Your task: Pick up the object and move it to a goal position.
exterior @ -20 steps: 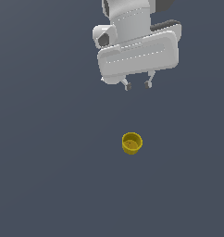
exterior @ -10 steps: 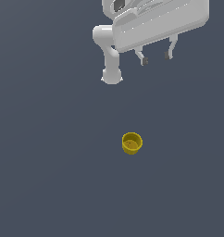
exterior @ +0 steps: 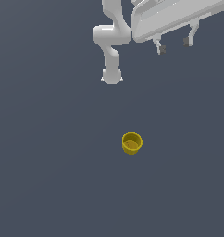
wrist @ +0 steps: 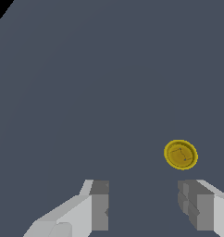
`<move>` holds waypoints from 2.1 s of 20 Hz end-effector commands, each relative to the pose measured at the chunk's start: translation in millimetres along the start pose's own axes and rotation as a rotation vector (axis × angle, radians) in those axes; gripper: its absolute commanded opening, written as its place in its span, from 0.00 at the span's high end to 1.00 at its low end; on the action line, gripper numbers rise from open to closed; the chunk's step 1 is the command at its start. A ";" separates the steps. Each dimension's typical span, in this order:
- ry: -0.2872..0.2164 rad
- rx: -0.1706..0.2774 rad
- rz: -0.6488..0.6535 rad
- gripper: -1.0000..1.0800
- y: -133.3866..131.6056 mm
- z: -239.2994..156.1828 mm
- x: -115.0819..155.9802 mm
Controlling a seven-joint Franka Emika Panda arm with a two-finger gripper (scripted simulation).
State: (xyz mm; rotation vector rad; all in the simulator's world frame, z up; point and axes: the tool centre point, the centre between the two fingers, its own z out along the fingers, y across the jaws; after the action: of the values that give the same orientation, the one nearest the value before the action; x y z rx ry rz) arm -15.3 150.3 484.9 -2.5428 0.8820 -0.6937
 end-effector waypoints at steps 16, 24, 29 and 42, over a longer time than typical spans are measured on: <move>0.131 -0.125 0.226 0.38 10.8 85.3 -55.0; 0.179 -0.238 0.357 0.38 62.9 160.9 -71.6; 0.207 -0.322 0.450 0.38 113.2 211.1 -80.1; 0.254 -0.480 0.624 0.38 223.0 285.9 -95.9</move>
State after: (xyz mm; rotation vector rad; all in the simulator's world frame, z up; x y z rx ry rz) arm -25.8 101.1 122.1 -2.6123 1.7252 -0.6673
